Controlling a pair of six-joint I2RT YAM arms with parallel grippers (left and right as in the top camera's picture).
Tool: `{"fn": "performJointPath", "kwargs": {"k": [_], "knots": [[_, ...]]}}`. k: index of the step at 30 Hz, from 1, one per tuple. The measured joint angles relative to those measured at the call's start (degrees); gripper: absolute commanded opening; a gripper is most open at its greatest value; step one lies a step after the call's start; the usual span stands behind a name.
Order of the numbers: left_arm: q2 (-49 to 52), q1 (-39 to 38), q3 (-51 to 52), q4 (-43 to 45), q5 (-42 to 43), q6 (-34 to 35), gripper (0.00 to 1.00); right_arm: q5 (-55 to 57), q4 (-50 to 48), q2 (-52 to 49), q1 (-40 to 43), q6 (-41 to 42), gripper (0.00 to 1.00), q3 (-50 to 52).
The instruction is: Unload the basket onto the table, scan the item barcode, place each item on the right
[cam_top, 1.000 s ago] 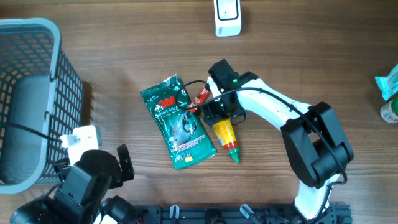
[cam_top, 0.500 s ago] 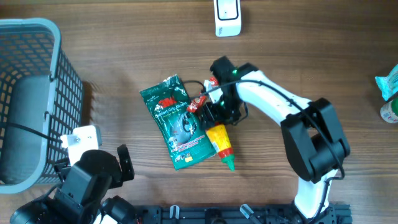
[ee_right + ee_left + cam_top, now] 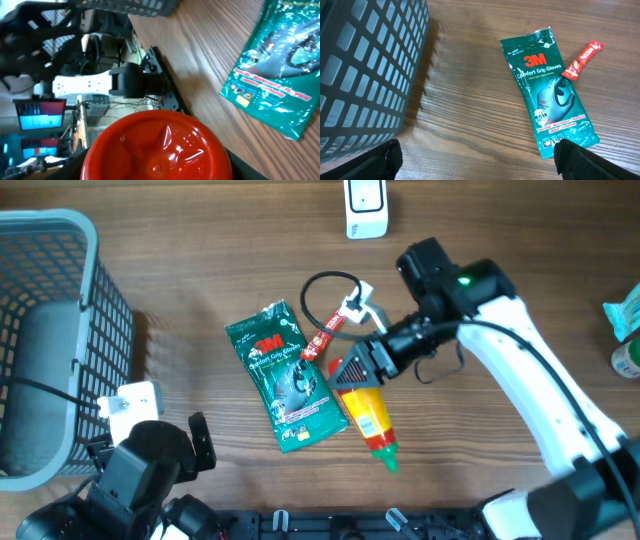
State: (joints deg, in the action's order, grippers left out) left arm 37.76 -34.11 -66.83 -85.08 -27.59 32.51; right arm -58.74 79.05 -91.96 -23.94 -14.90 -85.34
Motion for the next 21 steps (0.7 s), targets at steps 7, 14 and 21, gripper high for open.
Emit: {"fn": "performJointPath", "kwargs": {"k": [7, 14, 21], "knots": [[0.0, 0.0, 0.0, 0.0, 0.0, 0.0, 1.00, -0.4, 4.8, 4.7, 0.0, 1.2, 0.48, 0.7], [0.0, 0.0, 0.0, 0.0, 0.0, 0.0, 1.00, 0.0, 1.2, 4.7, 0.0, 7.4, 0.49, 0.9], [0.0, 0.0, 0.0, 0.0, 0.0, 0.0, 1.00, 25.6, -12.9, 4.7, -0.1, 17.7, 0.50, 1.2]]}}
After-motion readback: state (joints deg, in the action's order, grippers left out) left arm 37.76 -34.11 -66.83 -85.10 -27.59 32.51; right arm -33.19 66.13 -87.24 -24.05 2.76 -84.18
